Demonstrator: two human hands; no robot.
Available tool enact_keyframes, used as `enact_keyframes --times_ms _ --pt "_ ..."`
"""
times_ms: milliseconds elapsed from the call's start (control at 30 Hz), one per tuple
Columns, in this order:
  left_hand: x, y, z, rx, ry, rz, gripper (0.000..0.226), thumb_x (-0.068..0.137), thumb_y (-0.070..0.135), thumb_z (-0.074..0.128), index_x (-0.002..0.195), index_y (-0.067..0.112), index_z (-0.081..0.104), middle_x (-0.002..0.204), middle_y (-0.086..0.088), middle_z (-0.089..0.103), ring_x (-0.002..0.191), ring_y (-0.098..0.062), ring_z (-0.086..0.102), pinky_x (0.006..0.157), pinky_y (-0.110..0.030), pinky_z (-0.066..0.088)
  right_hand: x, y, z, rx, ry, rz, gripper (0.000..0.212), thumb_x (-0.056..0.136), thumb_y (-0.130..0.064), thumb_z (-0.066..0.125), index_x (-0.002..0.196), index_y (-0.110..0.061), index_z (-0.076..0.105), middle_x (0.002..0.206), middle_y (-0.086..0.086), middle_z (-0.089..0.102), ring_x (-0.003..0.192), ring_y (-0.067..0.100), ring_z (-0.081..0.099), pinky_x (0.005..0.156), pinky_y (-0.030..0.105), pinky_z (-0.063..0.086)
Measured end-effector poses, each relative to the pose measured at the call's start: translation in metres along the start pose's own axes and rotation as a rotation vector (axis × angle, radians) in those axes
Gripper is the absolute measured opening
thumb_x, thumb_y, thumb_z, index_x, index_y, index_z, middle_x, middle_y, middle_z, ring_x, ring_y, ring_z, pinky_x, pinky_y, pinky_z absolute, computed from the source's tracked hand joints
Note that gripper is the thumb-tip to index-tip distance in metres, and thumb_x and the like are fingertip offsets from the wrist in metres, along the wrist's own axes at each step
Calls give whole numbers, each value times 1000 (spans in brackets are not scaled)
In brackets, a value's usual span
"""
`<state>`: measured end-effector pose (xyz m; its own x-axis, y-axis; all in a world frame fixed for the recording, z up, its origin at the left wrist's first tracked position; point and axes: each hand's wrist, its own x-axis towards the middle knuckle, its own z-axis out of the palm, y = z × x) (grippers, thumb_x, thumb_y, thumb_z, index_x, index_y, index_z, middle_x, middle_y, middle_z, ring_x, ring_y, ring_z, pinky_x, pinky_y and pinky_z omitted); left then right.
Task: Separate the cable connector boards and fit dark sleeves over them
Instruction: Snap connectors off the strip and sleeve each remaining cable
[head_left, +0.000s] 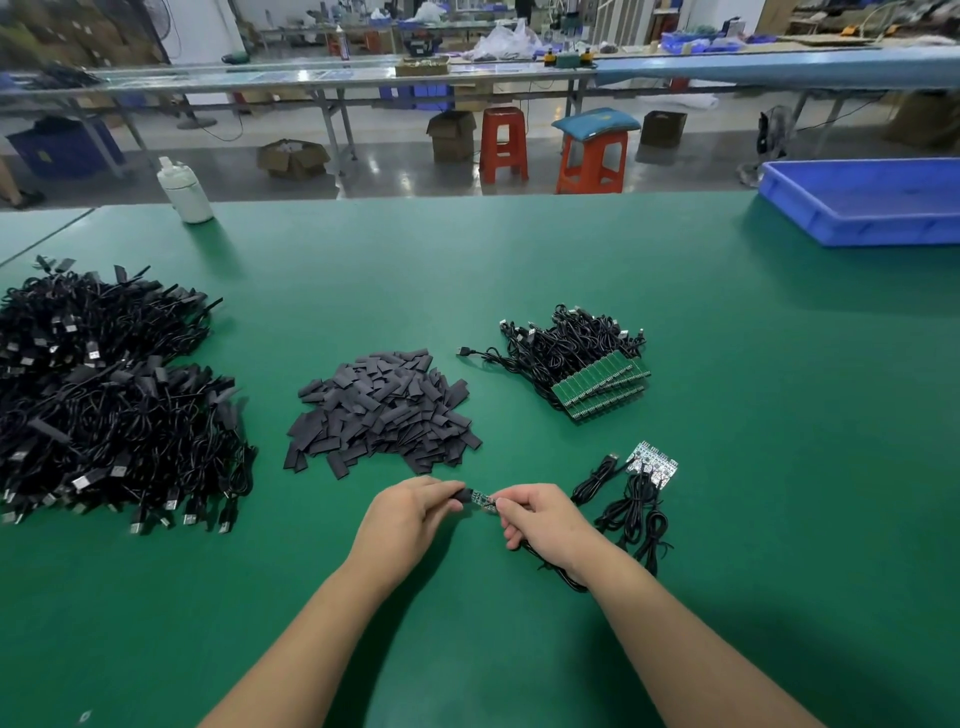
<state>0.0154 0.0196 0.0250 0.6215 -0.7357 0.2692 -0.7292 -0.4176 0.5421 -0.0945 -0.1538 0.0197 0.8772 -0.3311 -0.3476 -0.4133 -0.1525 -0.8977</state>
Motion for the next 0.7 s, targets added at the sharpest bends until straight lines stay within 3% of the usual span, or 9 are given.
enact_keyframes --times_ms 267,400,700 --pt "3 0 -7 242 -111 163 23 90 21 68 113 21 72 101 4 70 91 -21 65 74 -32 55 -2 -1 0 1 -14 -17 21 102 -14 51 116 -9 67 73 2 60 60 8 57 64 15 51" --pt "9 2 -6 238 -176 181 24 94 21 62 117 21 69 105 4 70 95 -20 64 80 -31 52 0 2 -2 6 -13 -23 19 102 -15 52 110 -13 68 72 0 61 57 5 59 63 16 50" --pt "14 1 -6 301 -236 259 29 94 15 59 121 22 63 106 6 65 92 -18 61 75 -33 51 1 4 -2 50 -1 -16 17 101 -17 52 104 -18 69 70 -3 62 59 7 61 66 20 51"
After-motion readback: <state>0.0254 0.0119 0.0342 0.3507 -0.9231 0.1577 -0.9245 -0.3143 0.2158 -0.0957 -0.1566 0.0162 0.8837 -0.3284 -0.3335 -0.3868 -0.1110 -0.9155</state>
